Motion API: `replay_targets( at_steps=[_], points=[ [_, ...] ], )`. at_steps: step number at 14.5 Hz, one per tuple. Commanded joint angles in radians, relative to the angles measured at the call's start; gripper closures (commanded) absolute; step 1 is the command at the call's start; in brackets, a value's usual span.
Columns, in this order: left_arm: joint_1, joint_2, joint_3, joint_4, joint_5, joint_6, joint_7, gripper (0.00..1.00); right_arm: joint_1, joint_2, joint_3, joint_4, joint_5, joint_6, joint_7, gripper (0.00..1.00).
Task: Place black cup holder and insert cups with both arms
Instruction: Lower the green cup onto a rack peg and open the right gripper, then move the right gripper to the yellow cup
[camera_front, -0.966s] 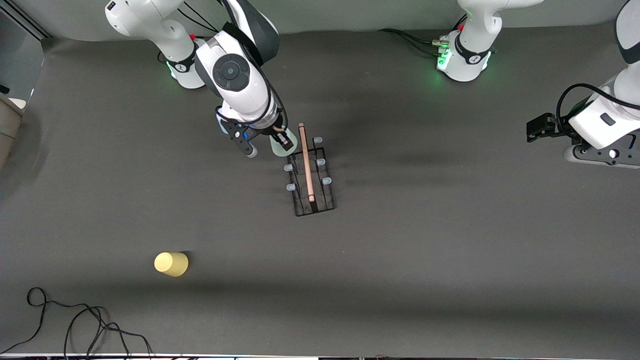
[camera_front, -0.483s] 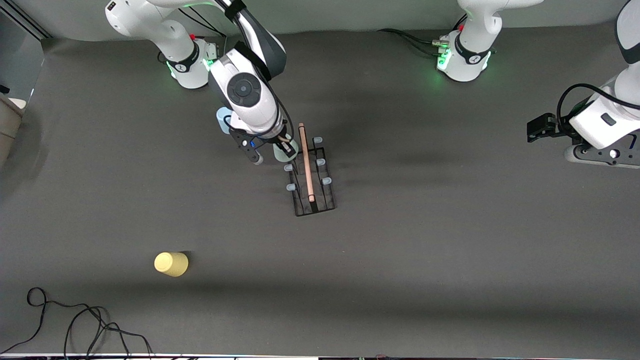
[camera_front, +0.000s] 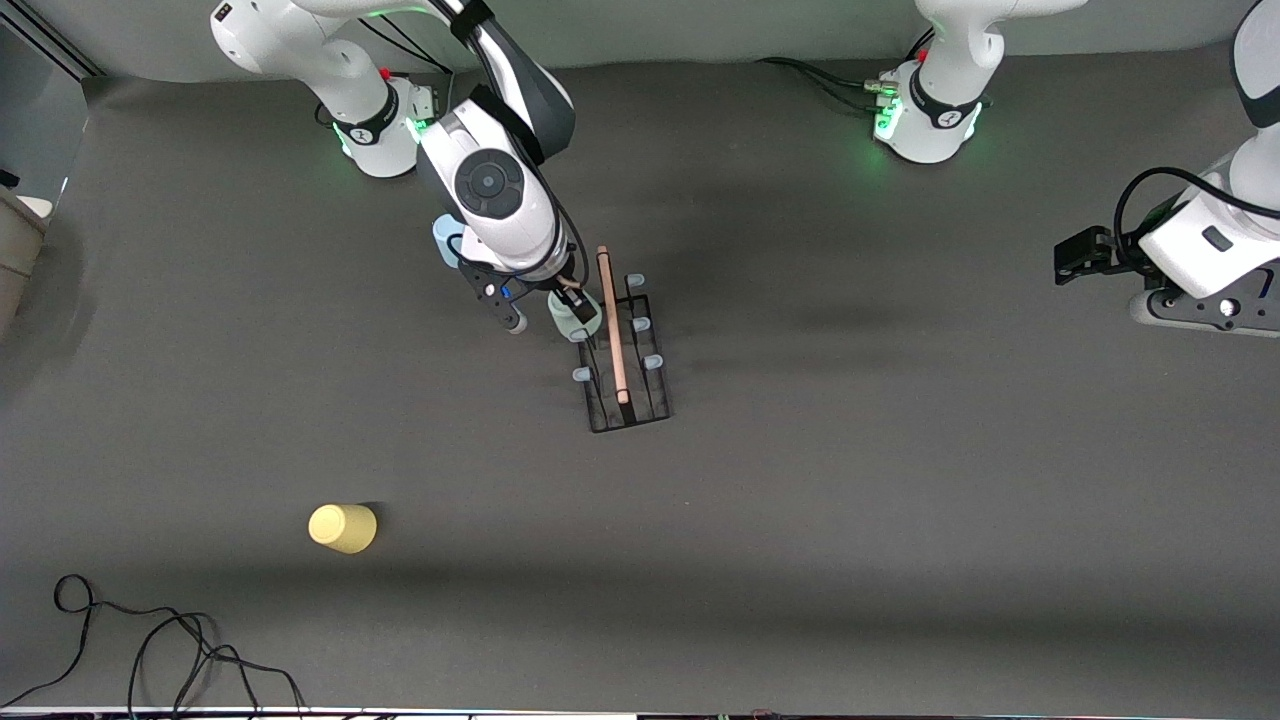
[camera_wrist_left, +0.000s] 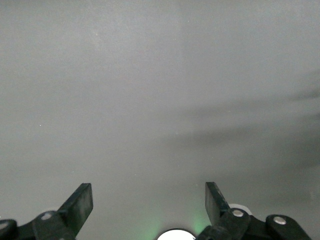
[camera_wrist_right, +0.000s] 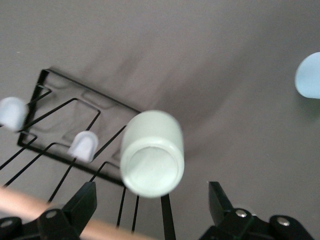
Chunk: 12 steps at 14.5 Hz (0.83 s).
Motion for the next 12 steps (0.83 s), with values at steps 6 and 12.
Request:
replay_targets(
  at_steps=[6,12],
  points=[
    [0.000,0.008,0.001,0.023,0.009,-0.025,0.007,0.00,-0.010,-0.007,-0.320,0.399,-0.005,-0.457,-0.612,0.00],
    [0.002,0.008,0.003,0.023,0.009,-0.025,0.007,0.00,-0.168,0.174,-0.510,0.593,-0.014,-0.443,-1.314,0.00]
  ],
)
